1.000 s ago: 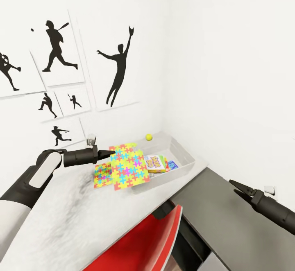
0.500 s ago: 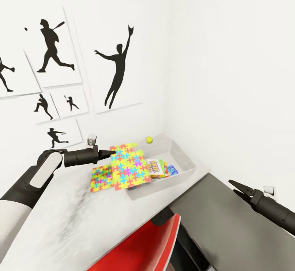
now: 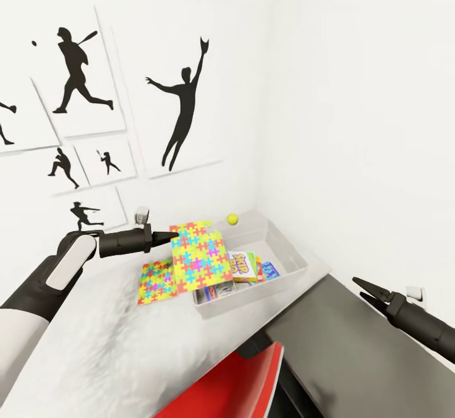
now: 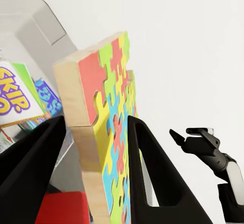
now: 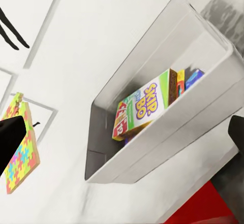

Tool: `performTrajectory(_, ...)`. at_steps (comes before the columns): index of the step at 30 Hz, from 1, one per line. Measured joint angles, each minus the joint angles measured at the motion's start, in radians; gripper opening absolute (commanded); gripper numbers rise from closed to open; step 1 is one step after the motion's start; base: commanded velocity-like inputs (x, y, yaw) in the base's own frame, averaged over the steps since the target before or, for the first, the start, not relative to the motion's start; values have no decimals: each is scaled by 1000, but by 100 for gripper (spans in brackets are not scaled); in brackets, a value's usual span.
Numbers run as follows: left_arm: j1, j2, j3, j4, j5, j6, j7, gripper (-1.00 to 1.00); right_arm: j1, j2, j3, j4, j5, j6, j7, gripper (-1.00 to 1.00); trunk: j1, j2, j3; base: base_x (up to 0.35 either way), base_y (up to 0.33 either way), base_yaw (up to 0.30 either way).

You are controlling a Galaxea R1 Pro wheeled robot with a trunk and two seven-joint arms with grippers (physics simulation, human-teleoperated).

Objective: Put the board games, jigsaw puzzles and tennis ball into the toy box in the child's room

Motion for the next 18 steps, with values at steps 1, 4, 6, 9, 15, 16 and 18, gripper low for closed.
performTrajectory(1, 0, 0, 0, 0, -1, 0, 0, -100, 0, 0, 0, 0, 0, 0, 1, 100, 0, 0, 0, 54, 0, 0)
performTrajectory(4, 0, 0, 0, 0, 0, 0, 0, -100, 0, 0, 1, 0, 0, 0, 2, 100, 0, 0, 0, 26, 0, 0)
performTrajectory(6, 0, 0, 0, 0, -1, 0, -1, -100, 1, 0, 2, 0, 0, 0, 2, 100, 0, 0, 0, 7, 0, 0)
performTrajectory(9, 0, 0, 0, 0, 0, 0, -1, -100, 1, 0, 2, 0, 0, 0, 2, 100, 0, 0, 0, 2, 0, 0)
performTrajectory(15, 0, -1, 1, 0, 1, 0, 1, -100, -1, -2, -1, 0, 0, 1, -1, 100, 0, 0, 0, 0, 0, 0)
performTrajectory(16, 0, -3, 1, 0, 2, 0, 2, -100, -1, -2, -1, 0, 0, 1, -1, 100, 0, 0, 0, 0, 0, 0)
performTrajectory(18, 0, -12, 3, 0, 3, 0, 6, -100, -1, -2, -2, 0, 0, 1, -1, 100, 0, 0, 0, 0, 0, 0)
